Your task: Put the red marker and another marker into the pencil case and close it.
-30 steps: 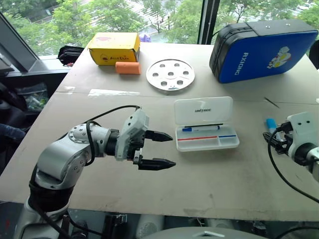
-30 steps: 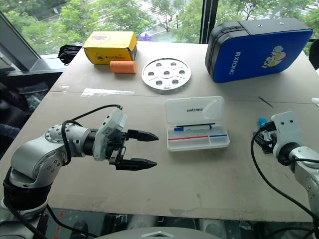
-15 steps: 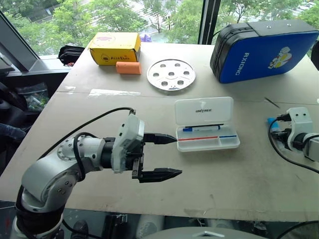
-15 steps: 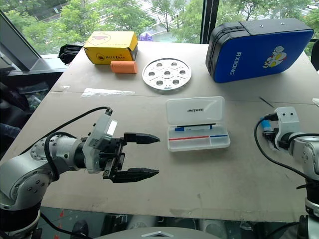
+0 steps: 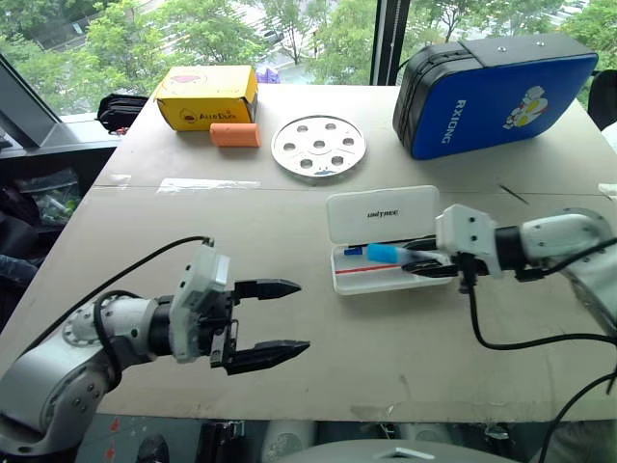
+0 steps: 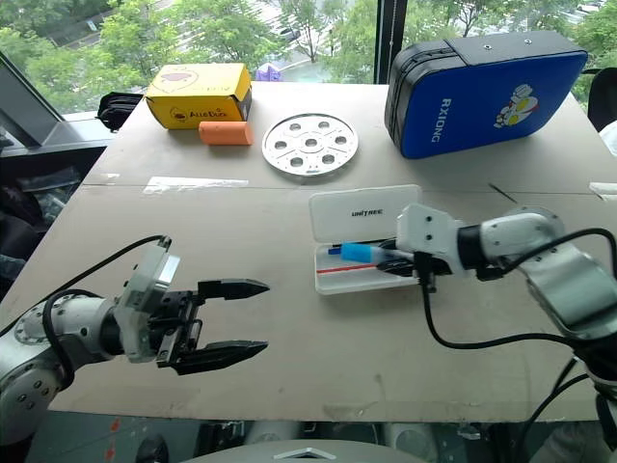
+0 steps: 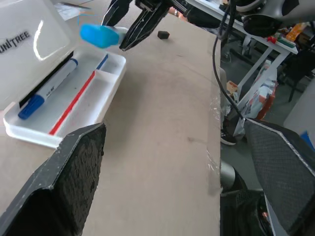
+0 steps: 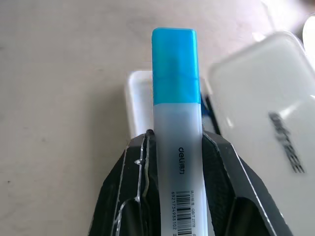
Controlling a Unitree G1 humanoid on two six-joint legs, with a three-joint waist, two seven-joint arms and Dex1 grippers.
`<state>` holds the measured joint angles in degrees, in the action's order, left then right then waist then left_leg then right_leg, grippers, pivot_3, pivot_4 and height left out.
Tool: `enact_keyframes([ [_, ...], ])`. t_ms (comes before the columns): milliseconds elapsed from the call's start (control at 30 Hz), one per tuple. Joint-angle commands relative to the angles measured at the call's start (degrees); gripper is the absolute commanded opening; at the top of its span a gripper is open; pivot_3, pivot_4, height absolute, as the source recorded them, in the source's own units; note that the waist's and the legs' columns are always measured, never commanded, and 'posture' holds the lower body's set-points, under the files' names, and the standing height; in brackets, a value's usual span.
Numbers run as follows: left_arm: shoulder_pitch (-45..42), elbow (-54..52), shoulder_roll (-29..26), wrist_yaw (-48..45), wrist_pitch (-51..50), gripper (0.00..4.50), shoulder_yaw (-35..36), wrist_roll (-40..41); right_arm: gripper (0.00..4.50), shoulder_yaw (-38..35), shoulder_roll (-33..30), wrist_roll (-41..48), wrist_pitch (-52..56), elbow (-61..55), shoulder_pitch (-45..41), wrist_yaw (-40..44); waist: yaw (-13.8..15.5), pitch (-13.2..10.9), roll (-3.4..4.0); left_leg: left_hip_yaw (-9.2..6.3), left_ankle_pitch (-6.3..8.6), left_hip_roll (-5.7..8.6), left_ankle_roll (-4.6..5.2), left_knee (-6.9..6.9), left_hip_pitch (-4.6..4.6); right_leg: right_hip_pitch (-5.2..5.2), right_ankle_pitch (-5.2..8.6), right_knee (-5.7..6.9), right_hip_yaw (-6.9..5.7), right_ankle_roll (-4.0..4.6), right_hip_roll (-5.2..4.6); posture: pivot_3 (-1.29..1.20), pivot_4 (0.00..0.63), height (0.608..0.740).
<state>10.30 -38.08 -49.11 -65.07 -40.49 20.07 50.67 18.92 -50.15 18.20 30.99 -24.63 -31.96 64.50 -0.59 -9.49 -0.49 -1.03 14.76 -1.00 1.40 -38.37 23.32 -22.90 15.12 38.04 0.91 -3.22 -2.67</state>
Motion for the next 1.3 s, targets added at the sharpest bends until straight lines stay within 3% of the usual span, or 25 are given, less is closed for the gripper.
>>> enact_keyframes([
  [33, 3.15, -0.65, -0.75, -1.64, 2.85, 4.50, 3.53, -0.51, 0.60, 5.38, 1.78, -5.60, -4.76, 4.37, -3.55, 3.55, 0.35, -0.01, -0.01, -0.03, 0.00, 0.03, 0.00, -0.01, 0.04, 0.00, 0.00, -0.03, -0.03, 0.00, -0.03, 0.00, 0.150, 0.740],
  [200, 8.95, -3.34, -0.08, -0.82, 4.01, 4.50, 6.86, 0.17, 0.60, 9.54, 5.19, -10.96, -7.28, 11.08, -6.37, 4.85, 0.33, -0.01, -0.03, -0.01, 0.00, 0.14, -0.01, -0.05, 0.19, -0.09, -0.01, -0.10, -0.03, -0.01, -0.22, 0.00, 0.150, 0.740],
  [533, 13.33, -4.09, 0.79, -0.25, 6.73, 4.50, 8.33, -0.29, 0.60, 10.00, 10.21, -12.82, -2.73, 15.07, -9.94, 7.15, -0.06, -0.02, -0.02, -0.05, 0.00, 0.11, -0.02, 0.00, 0.19, -0.17, -0.02, -0.02, -0.07, 0.01, -0.20, 0.00, 0.150, 0.740],
  [567, 13.46, -3.91, 0.85, -0.29, 7.06, 4.50, 8.18, -0.44, 1.63, 9.94, 10.39, -12.29, -1.31, 14.29, -9.92, 7.71, -0.02, -0.02, -0.02, -0.06, 0.00, 0.11, -0.02, 0.00, 0.21, -0.18, -0.02, -0.02, -0.08, 0.01, -0.20, 0.00, 0.150, 0.740],
  [600, 13.57, -3.70, 0.90, -0.36, 7.39, 4.50, 8.02, -0.60, 1.94, 9.89, 10.51, -11.96, -0.06, 13.55, -9.84, 8.12, 0.00, -0.02, -0.02, -0.06, 0.00, 0.11, -0.02, 0.00, 0.22, -0.18, -0.02, -0.03, -0.08, 0.01, -0.21, 0.00, 0.150, 0.740],
  [700, 13.06, -2.56, 0.89, -0.88, 8.37, 4.50, 6.94, -1.16, 3.41, 8.89, 10.08, -11.55, 2.05, 11.32, -8.83, 8.05, -0.04, -0.02, -0.02, -0.05, 0.00, 0.12, -0.01, -0.01, 0.23, -0.18, -0.02, -0.04, -0.07, 0.01, -0.23, 0.00, 0.150, 0.740],
  [733, 12.62, -2.00, 0.83, -1.12, 8.72, 4.50, 6.39, -1.40, 3.59, 7.97, 9.81, -10.99, 3.14, 10.31, -8.34, 7.67, -0.02, -0.02, -0.01, -0.05, 0.00, 0.12, -0.01, 0.00, 0.23, -0.19, -0.02, -0.03, -0.08, 0.01, -0.23, 0.00, 0.150, 0.740],
  [767, 12.22, -1.59, 0.76, -1.36, 9.09, 4.50, 5.81, -1.64, 4.05, 6.72, 9.45, -9.98, 4.55, 9.08, -7.78, 7.35, -0.01, -0.02, -0.01, -0.07, 0.00, 0.12, -0.02, 0.00, 0.22, -0.19, -0.02, -0.03, -0.10, 0.01, -0.22, 0.00, 0.150, 0.740],
  [833, 11.58, -1.06, 0.66, -1.82, 9.64, 4.50, 4.91, -1.94, 4.05, 4.10, 8.97, -7.65, 7.01, 6.85, -6.84, 6.70, 0.01, -0.02, -0.01, -0.10, 0.00, 0.12, -0.02, -0.01, 0.27, -0.19, -0.02, -0.04, -0.13, 0.01, -0.23, 0.00, 0.150, 0.740],
  [1033, 6.88, -1.88, 0.65, -0.89, 9.36, 4.50, 0.45, -0.89, 4.05, -23.52, 4.23, 3.28, 22.15, -5.11, 6.90, -1.83, 1.22, -0.01, -0.03, -0.24, 0.00, 0.27, -0.01, -0.02, 0.39, -0.20, -0.02, -0.06, -0.17, 0.00, -0.35, 0.00, 0.150, 0.740],
  [1167, 3.33, -2.48, 1.32, 0.03, 8.91, 4.50, -3.60, -0.25, 4.05, -45.57, 1.97, -0.52, 31.37, -11.55, 25.02, -9.74, 1.95, 0.03, -0.04, -0.35, 0.00, 0.39, -0.01, 0.01, 0.45, -0.17, -0.01, -0.13, -0.18, -0.01, -0.44, 0.00, 0.150, 0.740],
  [1300, -1.41, -1.98, 2.64, 1.24, 8.31, 4.50, -8.52, 0.27, 4.05, -53.41, 0.88, -6.59, 40.97, -10.49, 34.12, -19.38, 1.18, 0.11, 0.17, -0.16, 0.00, 0.39, 0.00, 0.00, 0.29, -0.11, -0.01, -0.03, -0.15, -0.01, -0.33, 0.00, 0.150, 0.740],
])
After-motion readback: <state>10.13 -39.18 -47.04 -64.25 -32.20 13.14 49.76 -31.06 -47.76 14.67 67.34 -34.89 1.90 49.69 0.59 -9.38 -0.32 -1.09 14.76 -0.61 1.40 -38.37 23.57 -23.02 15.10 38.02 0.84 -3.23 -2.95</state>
